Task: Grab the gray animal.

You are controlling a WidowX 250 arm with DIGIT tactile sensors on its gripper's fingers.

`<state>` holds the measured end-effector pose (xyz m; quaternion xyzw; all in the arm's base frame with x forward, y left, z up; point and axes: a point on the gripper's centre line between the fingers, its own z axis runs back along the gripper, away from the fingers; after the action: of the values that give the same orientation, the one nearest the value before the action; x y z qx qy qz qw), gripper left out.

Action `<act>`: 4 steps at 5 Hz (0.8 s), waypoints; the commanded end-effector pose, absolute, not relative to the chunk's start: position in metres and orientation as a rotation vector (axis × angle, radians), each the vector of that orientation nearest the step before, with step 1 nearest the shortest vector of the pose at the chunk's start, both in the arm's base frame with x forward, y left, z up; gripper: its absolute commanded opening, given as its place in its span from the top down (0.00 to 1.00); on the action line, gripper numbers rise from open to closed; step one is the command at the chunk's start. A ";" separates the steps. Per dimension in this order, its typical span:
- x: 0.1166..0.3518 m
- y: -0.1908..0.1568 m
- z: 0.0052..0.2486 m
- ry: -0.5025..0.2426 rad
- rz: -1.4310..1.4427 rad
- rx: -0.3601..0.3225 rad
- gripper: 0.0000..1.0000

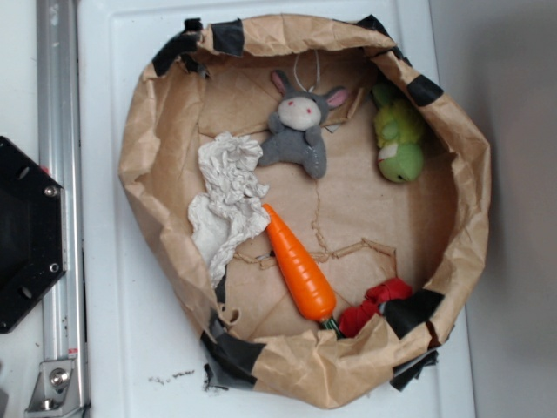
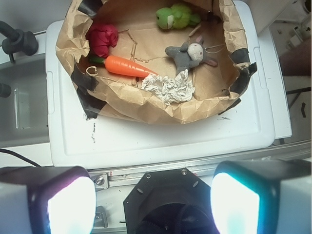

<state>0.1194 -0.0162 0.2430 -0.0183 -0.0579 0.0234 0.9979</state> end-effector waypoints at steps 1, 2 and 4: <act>0.119 -0.016 0.243 -0.116 0.047 -0.037 0.00; 0.169 -0.015 0.208 -0.118 0.273 -0.156 0.00; 0.260 0.025 0.144 -0.295 0.760 -0.048 0.00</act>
<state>0.2520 0.0067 0.1242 -0.0124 -0.1080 0.3516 0.9298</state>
